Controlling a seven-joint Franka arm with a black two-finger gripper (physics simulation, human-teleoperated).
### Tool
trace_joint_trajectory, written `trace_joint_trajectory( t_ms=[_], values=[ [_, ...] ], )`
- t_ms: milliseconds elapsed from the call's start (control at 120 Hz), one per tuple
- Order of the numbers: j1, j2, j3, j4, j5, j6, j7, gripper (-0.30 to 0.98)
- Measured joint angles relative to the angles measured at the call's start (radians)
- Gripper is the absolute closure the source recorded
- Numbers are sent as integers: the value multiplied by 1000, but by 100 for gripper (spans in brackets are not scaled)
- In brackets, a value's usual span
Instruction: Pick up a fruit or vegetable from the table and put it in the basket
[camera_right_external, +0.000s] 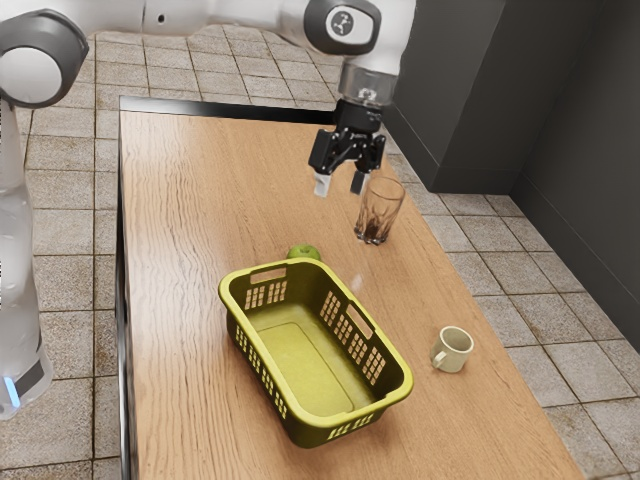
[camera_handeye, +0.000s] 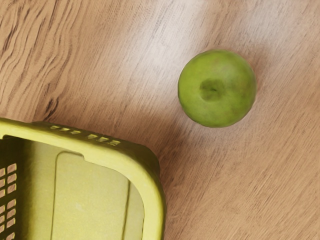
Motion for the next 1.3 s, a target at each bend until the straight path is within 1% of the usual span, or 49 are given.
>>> trace_joint_trajectory(
  t_ms=[100,208,325,417,458,533,592,725,833,883,933,992,1058,1300],
  values=[
    [40,21,8,-2,3,16,92,0],
    [66,53,21,-1,47,63,266,0],
    [99,55,8,0,154,103,450,0],
    [82,65,6,0,191,124,573,0],
    [54,59,7,-12,200,135,627,0],
    [-13,-12,7,-155,208,192,715,0],
    [-91,-9,8,-204,200,234,779,0],
    [-284,21,27,-225,148,314,904,0],
    [-427,10,60,-226,100,365,951,0],
    [-467,5,73,-226,87,381,965,0],
    [-477,3,82,-226,78,394,975,0],
    [-457,2,99,-225,72,405,982,1],
    [-393,3,121,-225,67,415,989,2],
    [5,31,132,-223,51,434,1006,3]
  ],
)
